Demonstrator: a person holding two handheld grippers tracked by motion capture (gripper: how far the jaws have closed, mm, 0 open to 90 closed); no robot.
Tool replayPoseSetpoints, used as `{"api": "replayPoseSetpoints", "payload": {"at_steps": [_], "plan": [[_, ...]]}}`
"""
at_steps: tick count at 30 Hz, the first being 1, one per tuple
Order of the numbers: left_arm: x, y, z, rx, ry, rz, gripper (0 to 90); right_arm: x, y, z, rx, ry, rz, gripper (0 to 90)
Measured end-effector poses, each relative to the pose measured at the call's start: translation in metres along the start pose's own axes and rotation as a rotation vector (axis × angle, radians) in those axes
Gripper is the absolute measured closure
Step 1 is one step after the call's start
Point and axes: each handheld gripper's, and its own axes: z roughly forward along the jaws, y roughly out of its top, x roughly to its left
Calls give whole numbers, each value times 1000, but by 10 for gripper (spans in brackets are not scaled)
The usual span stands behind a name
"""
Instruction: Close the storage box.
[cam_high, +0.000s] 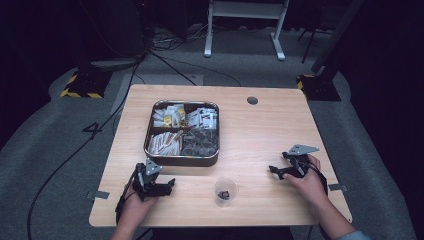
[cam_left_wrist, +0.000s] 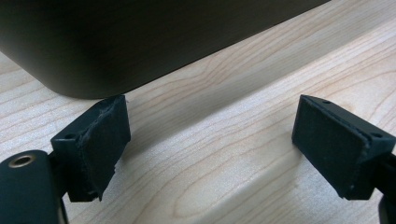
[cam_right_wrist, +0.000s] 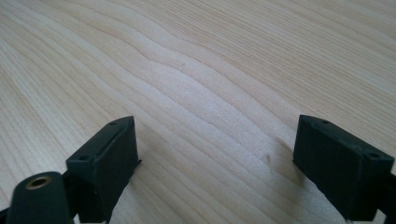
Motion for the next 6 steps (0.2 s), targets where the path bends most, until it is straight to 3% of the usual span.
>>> {"api": "replayPoseSetpoints", "payload": {"at_steps": [6], "plan": [[0, 0, 0, 2, -1, 0, 118, 0, 1, 1, 0, 1, 3, 132]]}}
